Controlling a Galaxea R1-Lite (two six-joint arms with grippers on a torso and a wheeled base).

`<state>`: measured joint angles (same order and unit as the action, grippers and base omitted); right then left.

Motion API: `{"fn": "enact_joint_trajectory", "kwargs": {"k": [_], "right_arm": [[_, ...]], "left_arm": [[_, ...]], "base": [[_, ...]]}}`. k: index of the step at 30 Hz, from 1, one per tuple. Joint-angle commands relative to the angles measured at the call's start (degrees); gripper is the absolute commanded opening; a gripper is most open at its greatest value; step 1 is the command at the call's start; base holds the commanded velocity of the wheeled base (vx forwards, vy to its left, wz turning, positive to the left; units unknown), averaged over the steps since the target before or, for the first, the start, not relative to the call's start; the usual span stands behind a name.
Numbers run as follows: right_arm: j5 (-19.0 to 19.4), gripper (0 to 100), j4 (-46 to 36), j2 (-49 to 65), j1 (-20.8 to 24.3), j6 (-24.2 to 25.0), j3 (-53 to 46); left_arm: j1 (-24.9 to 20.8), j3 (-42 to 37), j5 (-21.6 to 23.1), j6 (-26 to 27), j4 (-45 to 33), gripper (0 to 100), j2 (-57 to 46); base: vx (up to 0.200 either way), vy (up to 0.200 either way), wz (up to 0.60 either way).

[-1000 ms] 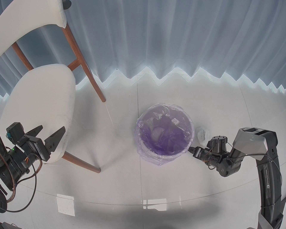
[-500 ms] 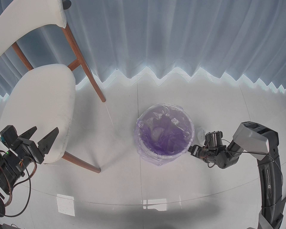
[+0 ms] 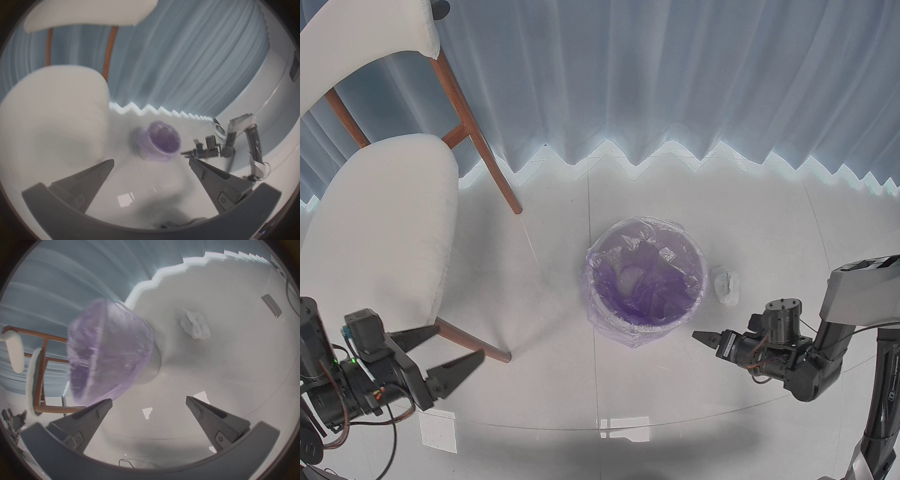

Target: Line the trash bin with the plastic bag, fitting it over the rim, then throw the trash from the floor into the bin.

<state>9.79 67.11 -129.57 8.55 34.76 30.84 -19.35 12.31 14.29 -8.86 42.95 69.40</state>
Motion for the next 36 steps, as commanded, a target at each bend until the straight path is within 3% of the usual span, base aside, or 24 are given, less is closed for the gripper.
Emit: {"fn": "enact_joint_trajectory", "kwargs": {"k": [1, 3, 7, 10, 11, 14, 16, 17, 19, 25, 32, 36], "right_arm": [[1.29, 100, 18.67, 13.73, -1.34, 1.1, -20.56], [1.2, 100, 19.81, 14.35, -2.04, 1.19, -21.35], [1.02, 100, 22.72, 18.22, -6.96, 1.46, -24.16], [1.02, 100, 22.72, 21.2, -8.28, 1.9, -26.71], [1.02, 100, 22.72, 21.2, -8.28, 1.9, -26.71], [1.02, 100, 22.63, 24.19, -8.37, 1.98, -29.61], [1.02, 100, 22.63, 24.37, -8.37, 1.98, -30.14], [1.02, 100, 22.72, 24.37, -8.37, 1.98, -30.14], [1.02, 100, 22.72, 24.28, -8.46, 1.98, -29.88], [1.02, 100, 22.63, 23.4, -8.46, 1.98, -29.0], [0.93, 100, 22.63, 22.79, -8.19, 2.07, -28.47], [0.93, 100, 22.63, 22.79, -8.19, 2.07, -28.47]], "left_arm": [[-11.59, 2.63, 8.21, -5.46, 0.29, 100, 25.87], [-12.65, 3.68, 8.12, -6.52, 2.4, 100, 28.95], [-18.97, 7.73, 4.43, -12.41, 18.31, 100, 46.7], [-22.23, 8.52, 1.53, -14.96, 27.8, 100, 55.93], [-22.23, 8.52, 1.53, -14.96, 27.8, 100, 55.93], [-23.98, 11.33, -4.36, -14.6, 38.53, 100, 67.97], [-23.98, 13.44, -7.34, -13.99, 39.49, 100, 70.43], [-23.63, 16.08, -11.04, -13.46, 39.49, 100, 72.45], [-23.19, 16.87, -12.35, -13.64, 38.97, 100, 73.07], [-21.35, 18.27, -12.44, -14.08, 37.56, 100, 73.25], [-21.0, 23.11, -13.94, -19.53, 37.12, 100, 74.65], [-22.05, 26.1, -14.64, -25.94, 38.18, 100, 76.15]], "base": [[0.0, 0.0, 0.0], [0.0, 0.0, 0.0], [0.0, 0.0, 0.0], [0.0, 0.0, 0.0], [0.0, 0.0, 0.0], [0.0, 0.0, 0.0], [0.0, 0.0, 0.0], [0.0, 0.0, 0.0], [0.0, 0.0, 0.0], [0.0, 0.0, 0.0], [0.0, 0.0, 0.0], [0.0, 0.0, 0.0]]}}
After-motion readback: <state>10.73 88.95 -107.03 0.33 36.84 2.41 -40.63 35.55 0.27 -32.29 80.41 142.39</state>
